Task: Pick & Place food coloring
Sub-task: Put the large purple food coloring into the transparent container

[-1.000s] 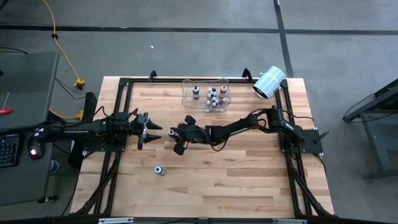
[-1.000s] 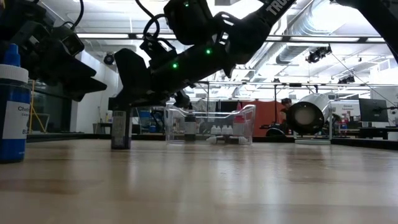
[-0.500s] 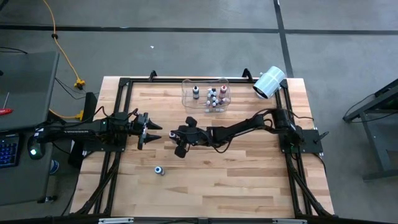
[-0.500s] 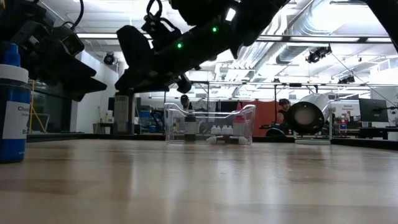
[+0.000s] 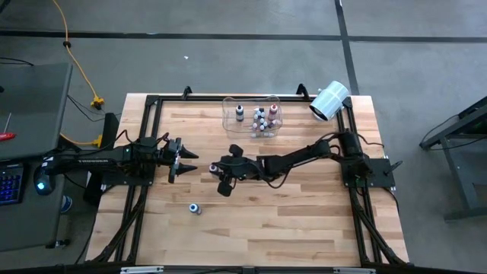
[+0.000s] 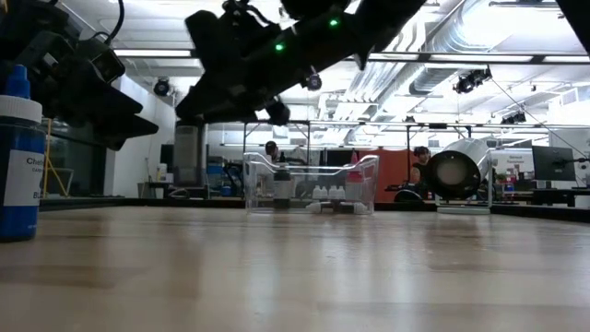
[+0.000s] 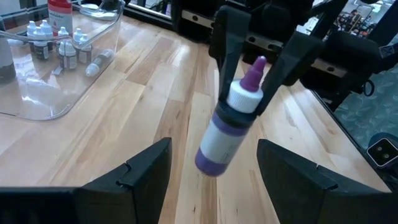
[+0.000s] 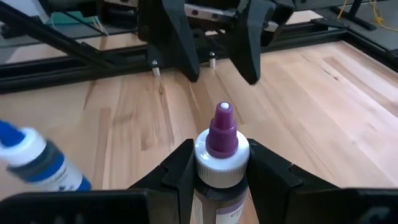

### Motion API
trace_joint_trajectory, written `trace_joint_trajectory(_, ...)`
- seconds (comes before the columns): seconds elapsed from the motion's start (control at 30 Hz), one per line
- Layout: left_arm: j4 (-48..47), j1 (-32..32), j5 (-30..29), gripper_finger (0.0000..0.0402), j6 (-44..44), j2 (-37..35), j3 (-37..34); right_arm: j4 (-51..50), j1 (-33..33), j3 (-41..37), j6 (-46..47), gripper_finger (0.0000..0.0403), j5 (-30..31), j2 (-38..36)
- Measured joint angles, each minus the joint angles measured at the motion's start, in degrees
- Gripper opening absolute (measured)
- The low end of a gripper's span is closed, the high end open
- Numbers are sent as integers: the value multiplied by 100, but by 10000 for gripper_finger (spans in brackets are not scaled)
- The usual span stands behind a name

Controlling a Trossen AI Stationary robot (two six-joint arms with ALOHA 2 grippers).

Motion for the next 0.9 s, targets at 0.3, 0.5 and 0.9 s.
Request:
trace_joint_trajectory(0.3, -1, 2, 0, 234, 0, 2, 0, 16, 95, -973, 265, 111, 352, -778)
trace_joint_trajectory(0.5, -2, 1, 0, 234, 0, 2, 0, 5, 149, -1223, 246, 111, 444, -1095)
trace_joint_trajectory(0.9, -2, 1, 1, 234, 0, 2, 0, 330, 146, -1289, -52, 111, 391, -1205)
